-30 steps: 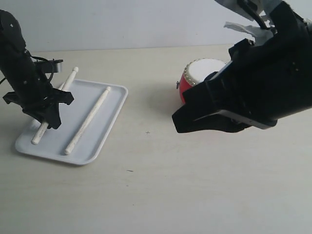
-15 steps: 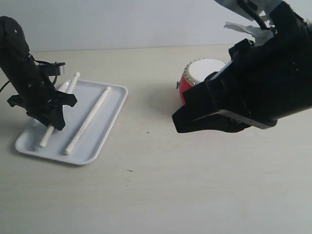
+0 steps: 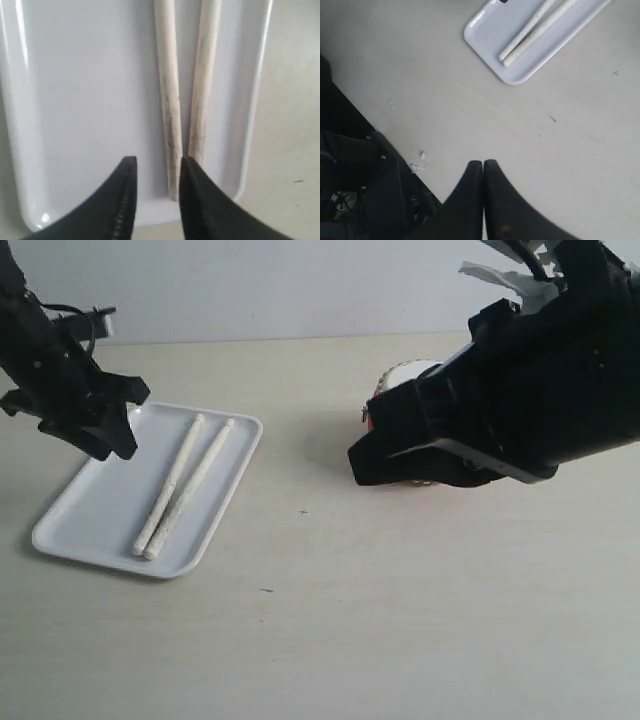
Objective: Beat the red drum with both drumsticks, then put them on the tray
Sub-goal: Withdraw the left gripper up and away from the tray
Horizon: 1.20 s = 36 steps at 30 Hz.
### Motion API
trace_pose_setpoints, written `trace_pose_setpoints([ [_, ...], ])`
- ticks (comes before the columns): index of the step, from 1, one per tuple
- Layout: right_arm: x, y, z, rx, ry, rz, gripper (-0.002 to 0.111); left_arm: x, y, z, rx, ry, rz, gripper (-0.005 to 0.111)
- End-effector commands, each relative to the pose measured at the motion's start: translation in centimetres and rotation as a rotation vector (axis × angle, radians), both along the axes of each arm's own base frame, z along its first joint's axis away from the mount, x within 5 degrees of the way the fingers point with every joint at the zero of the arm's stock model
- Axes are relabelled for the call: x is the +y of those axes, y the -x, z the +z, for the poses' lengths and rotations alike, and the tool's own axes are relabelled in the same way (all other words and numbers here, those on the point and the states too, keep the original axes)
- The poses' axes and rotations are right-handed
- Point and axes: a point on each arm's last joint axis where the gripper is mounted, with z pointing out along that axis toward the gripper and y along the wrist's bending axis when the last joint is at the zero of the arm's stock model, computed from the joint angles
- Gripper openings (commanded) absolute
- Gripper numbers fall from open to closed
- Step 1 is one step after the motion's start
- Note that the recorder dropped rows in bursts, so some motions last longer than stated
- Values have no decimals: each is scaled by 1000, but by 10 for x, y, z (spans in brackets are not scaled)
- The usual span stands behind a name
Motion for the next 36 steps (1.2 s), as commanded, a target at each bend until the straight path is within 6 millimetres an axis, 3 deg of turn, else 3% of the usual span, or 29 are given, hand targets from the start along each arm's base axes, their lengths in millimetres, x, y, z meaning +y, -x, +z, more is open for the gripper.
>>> trace_pose_setpoints([
  [1, -1, -4, 3, -58, -26, -33, 0, 1, 10, 49, -121, 43, 19, 7],
  [2, -1, -5, 4, -69, -26, -38, 0, 0, 14, 59, -150, 64, 29, 0],
  [6, -4, -8, 2, -122, 20, -32, 0, -2, 42, 93, -338, 175, 33, 0],
  [8, -4, -8, 2, -123, 22, -32, 0, -1, 56, 96, -384, 193, 36, 0],
  [15, -5, -12, 3, -170, 27, -47, 0, 6, 114, 85, -509, 221, 9, 0],
  [24, -8, -24, -1, -327, 30, -122, 0, -6, 155, 74, -663, 450, -97, 0],
  [29, -12, -27, -19, -379, 50, -154, 0, -6, 172, 68, -703, 498, -98, 0],
  [36, -20, -24, -50, -388, 72, -196, 0, -8, 187, 76, -771, 553, -146, 0],
])
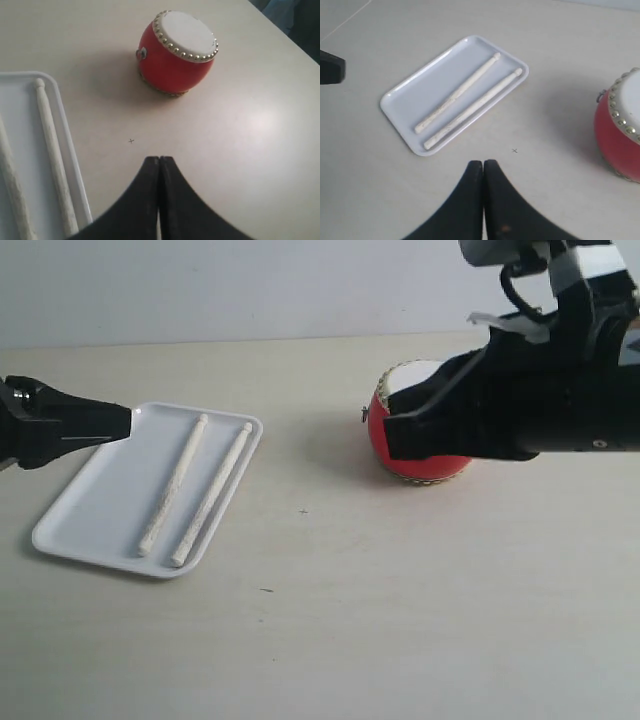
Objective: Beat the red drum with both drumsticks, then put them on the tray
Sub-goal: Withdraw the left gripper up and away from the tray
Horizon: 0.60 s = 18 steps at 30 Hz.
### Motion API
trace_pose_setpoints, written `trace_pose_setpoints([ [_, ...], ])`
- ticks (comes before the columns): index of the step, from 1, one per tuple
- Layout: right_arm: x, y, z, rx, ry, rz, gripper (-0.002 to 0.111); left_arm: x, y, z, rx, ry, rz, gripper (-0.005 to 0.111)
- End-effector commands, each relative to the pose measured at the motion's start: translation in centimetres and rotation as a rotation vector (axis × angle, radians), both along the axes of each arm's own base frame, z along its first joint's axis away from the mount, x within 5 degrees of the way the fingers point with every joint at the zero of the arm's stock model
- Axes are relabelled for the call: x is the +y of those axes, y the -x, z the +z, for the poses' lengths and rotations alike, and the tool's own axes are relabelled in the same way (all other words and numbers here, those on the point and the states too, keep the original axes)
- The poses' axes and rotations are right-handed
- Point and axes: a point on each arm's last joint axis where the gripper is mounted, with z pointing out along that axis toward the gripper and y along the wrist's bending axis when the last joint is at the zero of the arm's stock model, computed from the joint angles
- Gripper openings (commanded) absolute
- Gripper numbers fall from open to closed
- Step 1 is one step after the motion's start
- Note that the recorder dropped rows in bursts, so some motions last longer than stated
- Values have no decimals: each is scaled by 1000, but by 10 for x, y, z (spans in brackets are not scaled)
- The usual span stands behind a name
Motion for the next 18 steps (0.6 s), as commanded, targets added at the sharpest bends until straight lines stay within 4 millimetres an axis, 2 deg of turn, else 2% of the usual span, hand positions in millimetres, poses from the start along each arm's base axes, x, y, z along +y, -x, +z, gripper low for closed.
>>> trace_pose_setpoints([
  [1, -6, 1, -16, -38, 5, -33, 0, -1, 7, 7, -38, 39, -16, 0],
  [7, -12, 8, -38, 18, 53, -29, 0, -2, 10, 8, -32, 51, -44, 0],
  [18, -12, 11, -40, 59, 52, -29, 0, -3, 11, 8, -29, 55, -57, 0],
])
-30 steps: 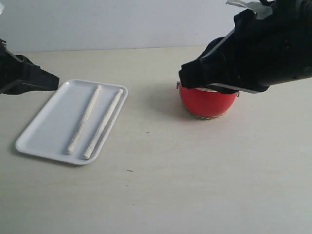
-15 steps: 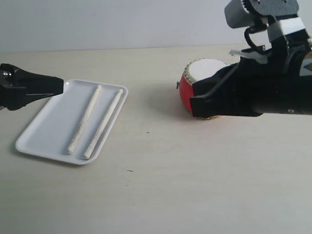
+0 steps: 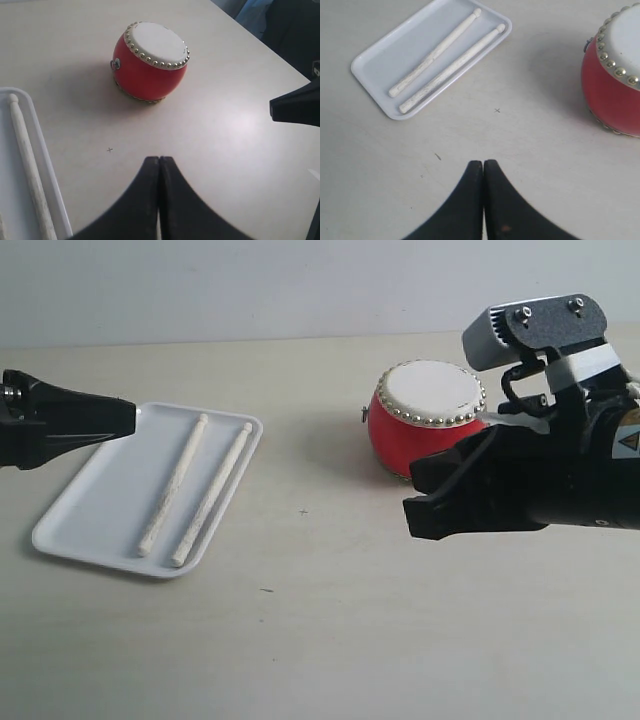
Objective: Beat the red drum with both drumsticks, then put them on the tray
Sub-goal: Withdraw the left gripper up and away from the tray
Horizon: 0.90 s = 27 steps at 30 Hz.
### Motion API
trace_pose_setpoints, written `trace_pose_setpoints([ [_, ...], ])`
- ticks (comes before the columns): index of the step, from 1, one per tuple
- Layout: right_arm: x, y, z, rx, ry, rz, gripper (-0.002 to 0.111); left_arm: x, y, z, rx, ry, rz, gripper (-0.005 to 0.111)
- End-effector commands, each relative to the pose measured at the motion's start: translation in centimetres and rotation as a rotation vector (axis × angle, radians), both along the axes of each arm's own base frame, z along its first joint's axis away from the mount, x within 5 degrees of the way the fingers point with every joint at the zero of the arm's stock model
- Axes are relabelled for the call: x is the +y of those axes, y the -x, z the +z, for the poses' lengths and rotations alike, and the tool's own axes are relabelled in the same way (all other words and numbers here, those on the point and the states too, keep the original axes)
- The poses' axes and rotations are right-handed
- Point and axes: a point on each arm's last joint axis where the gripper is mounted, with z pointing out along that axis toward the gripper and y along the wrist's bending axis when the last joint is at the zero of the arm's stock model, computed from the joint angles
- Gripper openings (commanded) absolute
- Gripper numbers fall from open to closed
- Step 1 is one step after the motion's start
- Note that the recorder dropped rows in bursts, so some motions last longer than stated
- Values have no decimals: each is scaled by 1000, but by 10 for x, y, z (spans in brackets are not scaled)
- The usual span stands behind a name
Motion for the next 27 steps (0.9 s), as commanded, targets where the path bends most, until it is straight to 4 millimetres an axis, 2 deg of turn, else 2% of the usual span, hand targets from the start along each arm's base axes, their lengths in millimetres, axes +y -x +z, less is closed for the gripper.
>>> trace_pose_setpoints([
  [1, -1, 1, 0, 9, -9, -8, 0, 0, 2, 1, 0, 12, -3, 0],
  [18, -1, 1, 0, 11, -6, -6, 0, 1, 3, 1, -11, 3, 5, 0],
  [20, -1, 1, 0, 11, -6, -6, 0, 2, 7, 7, -52, -10, 8, 0],
  [23, -1, 1, -1, 12, -4, -5, 0, 8, 19, 22, -224, -95, 14, 0],
  [27, -1, 1, -1, 13, -5, -6, 0, 16, 45, 51, -403, -97, 72, 0],
])
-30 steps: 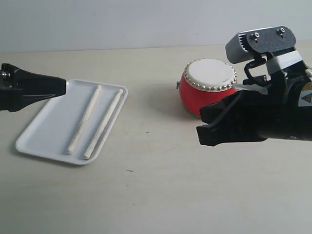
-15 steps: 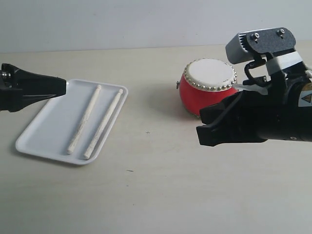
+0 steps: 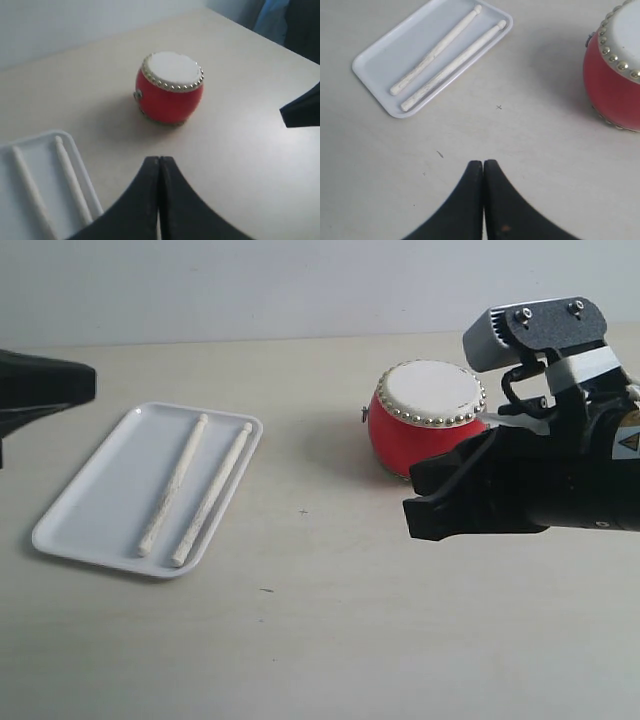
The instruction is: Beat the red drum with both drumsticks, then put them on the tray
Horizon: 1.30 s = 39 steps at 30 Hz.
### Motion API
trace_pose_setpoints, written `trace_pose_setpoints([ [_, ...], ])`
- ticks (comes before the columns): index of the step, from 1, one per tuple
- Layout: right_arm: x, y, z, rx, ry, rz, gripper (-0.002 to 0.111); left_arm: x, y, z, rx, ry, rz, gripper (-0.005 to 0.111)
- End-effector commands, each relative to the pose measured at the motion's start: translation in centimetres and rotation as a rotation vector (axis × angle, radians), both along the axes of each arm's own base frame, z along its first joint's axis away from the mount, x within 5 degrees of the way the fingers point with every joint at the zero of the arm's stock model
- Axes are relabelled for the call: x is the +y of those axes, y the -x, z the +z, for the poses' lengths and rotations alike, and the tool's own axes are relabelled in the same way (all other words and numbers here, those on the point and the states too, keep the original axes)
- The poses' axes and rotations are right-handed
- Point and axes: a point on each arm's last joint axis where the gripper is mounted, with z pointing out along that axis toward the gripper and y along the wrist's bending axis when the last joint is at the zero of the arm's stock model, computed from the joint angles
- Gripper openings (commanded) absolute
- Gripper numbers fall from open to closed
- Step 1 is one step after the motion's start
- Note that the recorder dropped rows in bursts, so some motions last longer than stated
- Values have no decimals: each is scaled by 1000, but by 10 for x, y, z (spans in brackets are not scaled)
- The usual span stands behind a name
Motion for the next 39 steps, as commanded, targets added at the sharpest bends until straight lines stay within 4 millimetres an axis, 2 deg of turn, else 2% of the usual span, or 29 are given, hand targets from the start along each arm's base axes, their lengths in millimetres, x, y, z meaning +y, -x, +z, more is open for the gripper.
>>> trace_pose_setpoints([
  [1, -1, 0, 0, -4, 0, -2, 0, 9, 30, 29, -194, 5, 50, 0],
  [5, -1, 0, 0, -4, 0, -2, 0, 14, 67, 50, -358, 36, 50, 0],
  [9, -1, 0, 0, -5, 1, -1, 0, 18, 102, 62, -501, 58, 48, 0],
  [14, -1, 0, 0, -4, 0, -2, 0, 22, 127, 69, -603, 82, 49, 0],
  [22, -1, 0, 0, -5, 1, -1, 0, 23, 130, 70, -608, 97, 54, 0],
  [28, -1, 0, 0, -6, -1, -3, 0, 25, 133, 57, -600, 80, 84, 0],
  [32, -1, 0, 0, -6, -1, -3, 0, 32, 136, 40, -508, 90, 178, 0],
  [39, -1, 0, 0, -7, 0, -2, 0, 55, 134, 8, -232, 118, 485, 0],
])
